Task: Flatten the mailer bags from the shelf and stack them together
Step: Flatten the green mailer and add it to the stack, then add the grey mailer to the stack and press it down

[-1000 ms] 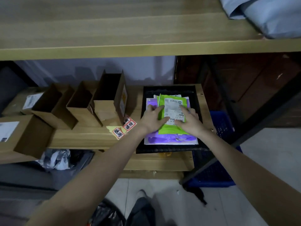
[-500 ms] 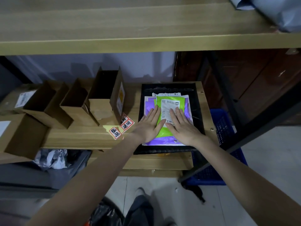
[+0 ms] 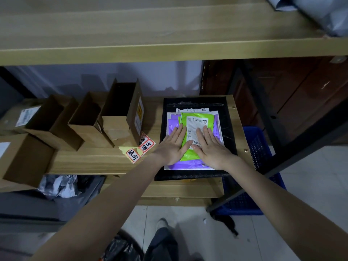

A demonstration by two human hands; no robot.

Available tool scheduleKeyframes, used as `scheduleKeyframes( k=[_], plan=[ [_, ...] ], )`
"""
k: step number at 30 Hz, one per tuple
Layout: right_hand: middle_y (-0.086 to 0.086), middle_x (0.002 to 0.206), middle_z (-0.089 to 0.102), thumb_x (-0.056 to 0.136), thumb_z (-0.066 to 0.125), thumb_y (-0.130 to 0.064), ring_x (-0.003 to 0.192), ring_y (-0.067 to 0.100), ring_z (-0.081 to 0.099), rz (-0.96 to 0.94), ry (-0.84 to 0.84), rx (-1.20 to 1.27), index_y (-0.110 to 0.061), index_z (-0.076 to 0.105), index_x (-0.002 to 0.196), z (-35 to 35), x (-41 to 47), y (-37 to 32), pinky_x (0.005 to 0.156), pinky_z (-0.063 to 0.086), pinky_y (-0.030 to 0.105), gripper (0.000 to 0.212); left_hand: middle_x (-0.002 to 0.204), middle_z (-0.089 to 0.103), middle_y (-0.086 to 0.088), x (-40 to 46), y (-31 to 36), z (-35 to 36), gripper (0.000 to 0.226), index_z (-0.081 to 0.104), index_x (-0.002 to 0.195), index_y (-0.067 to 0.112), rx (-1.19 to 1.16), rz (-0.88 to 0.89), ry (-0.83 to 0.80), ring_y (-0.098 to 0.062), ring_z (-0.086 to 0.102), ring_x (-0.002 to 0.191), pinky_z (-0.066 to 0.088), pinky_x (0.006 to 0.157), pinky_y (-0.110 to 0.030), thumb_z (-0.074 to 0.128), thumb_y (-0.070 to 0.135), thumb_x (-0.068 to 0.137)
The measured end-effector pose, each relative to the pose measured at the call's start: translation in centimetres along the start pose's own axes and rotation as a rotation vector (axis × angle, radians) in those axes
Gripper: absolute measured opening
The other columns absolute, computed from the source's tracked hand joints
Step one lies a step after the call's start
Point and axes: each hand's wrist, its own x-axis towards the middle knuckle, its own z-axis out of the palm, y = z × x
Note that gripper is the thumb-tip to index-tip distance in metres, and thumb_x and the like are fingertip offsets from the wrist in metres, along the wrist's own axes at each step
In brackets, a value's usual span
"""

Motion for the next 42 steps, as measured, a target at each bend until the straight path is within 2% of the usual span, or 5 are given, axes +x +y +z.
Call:
scheduleKeyframes(
  k=[22, 28, 33, 37, 42],
  plan=[
    [0.003, 0.156, 0.024, 0.097, 0.041, -0.036, 0.142, 0.019, 0.025, -0.225, 0.252, -0.201, -0.019, 0.034, 0.144, -11.9, -10.6, -4.7, 0.113, 0.026, 0.032, 0.05, 0.16, -0.008, 0.001, -9.7, 5.5, -11.2, 0.074, -0.007, 0.151, 0.024, 0.206, 0.146, 0.163, -0.01, -0.009, 0.146, -0.003, 0.117, -0.033, 0.033, 0.054, 0.096],
    [-0.007, 0.121, 0.062, 0.092, 0.043, -0.033, 0.111, 0.018, 0.058, -0.392, 0.495, -0.261, -0.03, 0.06, 0.117, -18.1, -18.0, -8.3, 0.09, 0.048, 0.038, 0.03, 0.13, 0.06, 0.006, -16.5, 11.3, -17.5, 0.057, 0.037, 0.143, 0.025, -0.141, 0.462, 0.322, 0.0, 0.055, 0.117, 0.041, 0.104, -0.021, 0.059, 0.032, 0.091],
    [-0.015, 0.073, 0.061, 0.091, 0.048, -0.025, 0.069, 0.004, 0.056, -0.504, 0.716, -0.142, -0.035, 0.064, 0.103, -22.4, -23.3, -10.1, 0.065, 0.042, 0.018, 0.022, 0.102, 0.071, 0.01, -20.1, 14.8, -21.3, 0.023, 0.062, 0.114, 0.028, -0.255, 0.642, 0.652, 0.002, 0.064, 0.095, 0.05, 0.08, -0.016, 0.059, 0.025, 0.092],
    [-0.008, 0.103, 0.057, 0.092, 0.046, -0.024, 0.098, 0.013, 0.052, -0.431, 0.975, -0.155, -0.021, 0.06, 0.11, -25.3, -24.3, -9.4, 0.084, 0.045, 0.031, 0.022, 0.112, 0.062, 0.022, -19.9, 16.1, -23.3, 0.025, 0.062, 0.115, 0.031, -0.234, 0.665, 0.822, 0.005, 0.057, 0.107, 0.051, 0.083, -0.02, 0.053, 0.03, 0.091],
    [0.001, 0.153, 0.018, 0.093, 0.041, -0.048, 0.135, 0.025, 0.025, -0.158, 0.787, -0.188, -0.024, 0.029, 0.144, -25.6, -22.2, -7.0, 0.109, 0.03, 0.036, 0.057, 0.121, 0.055, 0.016, -18.2, 16.9, -22.4, 0.033, 0.058, 0.123, 0.024, -0.132, 0.665, 0.896, 0.012, 0.046, 0.114, 0.034, 0.096, -0.008, 0.051, 0.025, 0.091]
  ],
)
